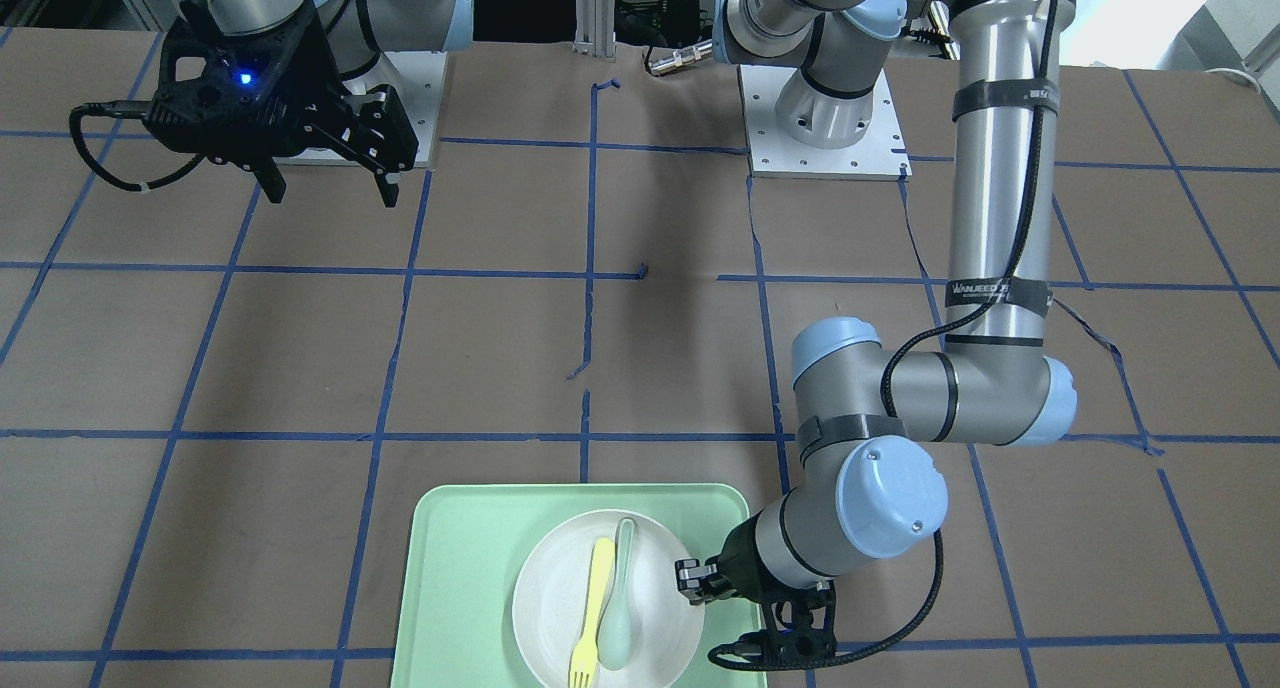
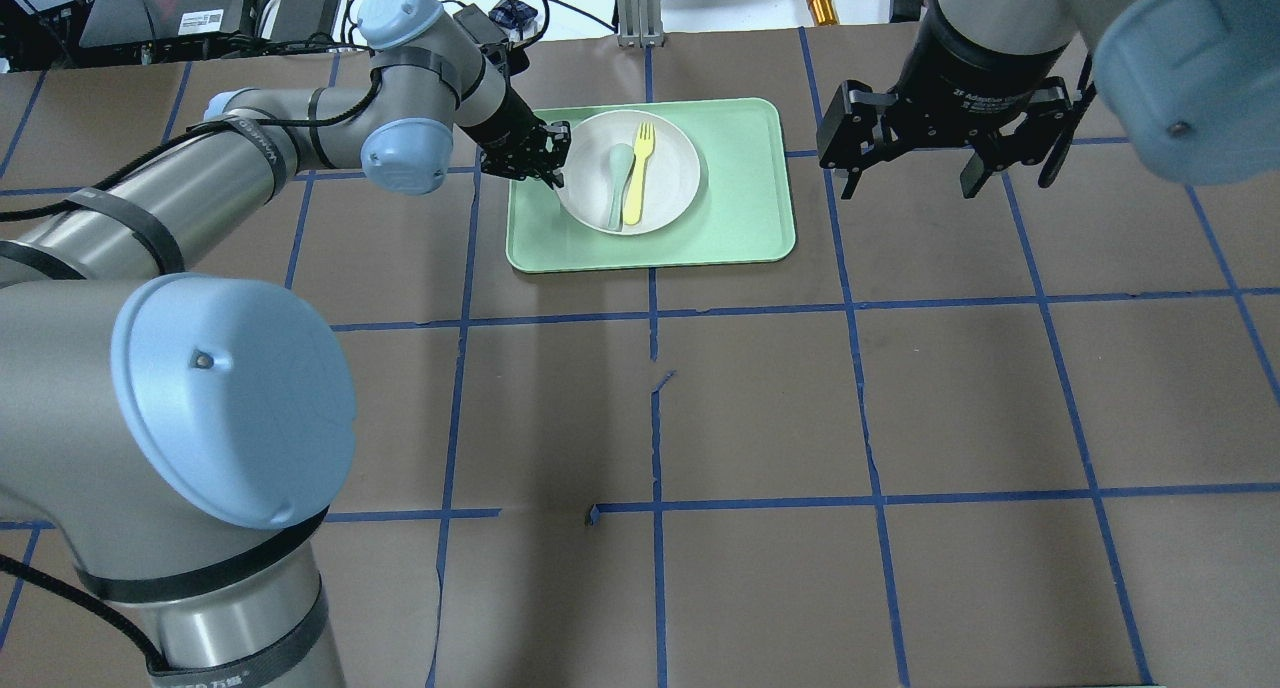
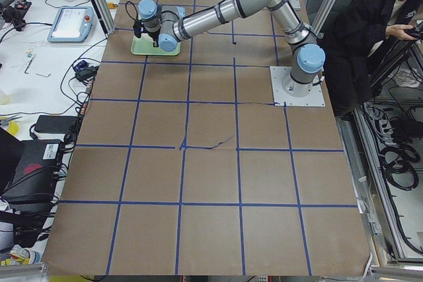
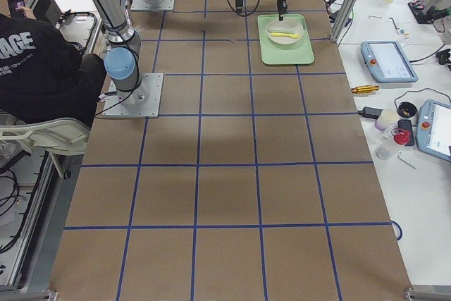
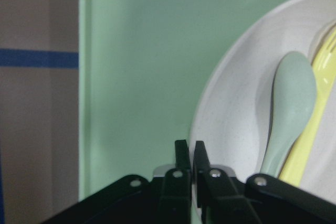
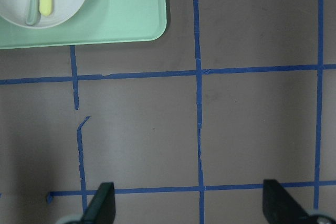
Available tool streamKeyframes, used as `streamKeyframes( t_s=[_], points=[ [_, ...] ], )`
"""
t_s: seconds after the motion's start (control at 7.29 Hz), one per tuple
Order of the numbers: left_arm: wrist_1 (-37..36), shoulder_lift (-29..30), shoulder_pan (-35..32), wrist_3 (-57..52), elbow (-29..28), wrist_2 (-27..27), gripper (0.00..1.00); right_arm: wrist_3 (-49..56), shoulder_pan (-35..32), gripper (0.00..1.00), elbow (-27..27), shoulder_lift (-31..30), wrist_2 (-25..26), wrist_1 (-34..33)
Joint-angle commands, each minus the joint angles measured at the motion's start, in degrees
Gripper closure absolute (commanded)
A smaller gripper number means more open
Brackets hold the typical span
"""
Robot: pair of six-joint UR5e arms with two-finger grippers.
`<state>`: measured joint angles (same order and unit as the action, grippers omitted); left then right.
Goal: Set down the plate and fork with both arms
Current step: 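Carry the white plate with the left gripper onto the green tray, then open the left gripper and lift it away from the plate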
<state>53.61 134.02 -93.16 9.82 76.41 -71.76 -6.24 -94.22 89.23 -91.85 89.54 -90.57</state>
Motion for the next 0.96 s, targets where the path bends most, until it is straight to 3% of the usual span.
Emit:
streamKeyframes(
  t_s=[0.0, 0.27, 0.55, 0.82],
  points=[
    [-1.1, 1.5, -1.1, 2.0, -1.3, -1.3, 1.00, 0.0, 0.0, 0.00, 0.0, 0.0, 0.0, 0.0],
    [-7.8, -1.8, -1.0, -1.7, 2.7, -2.1, 0.00, 0.1, 0.0, 0.00, 0.0, 0.0, 0.0, 0.0],
    [-3.5, -8.7, 0.0, -5.8, 5.1, -6.5, 0.00, 0.1, 0.0, 0.00, 0.0, 0.0, 0.1, 0.0],
    [12.7, -20.2, -0.5, -5.9, 4.6, -14.2, 0.00, 0.0, 0.0, 0.00, 0.0, 0.0, -0.1, 0.0]
  ],
)
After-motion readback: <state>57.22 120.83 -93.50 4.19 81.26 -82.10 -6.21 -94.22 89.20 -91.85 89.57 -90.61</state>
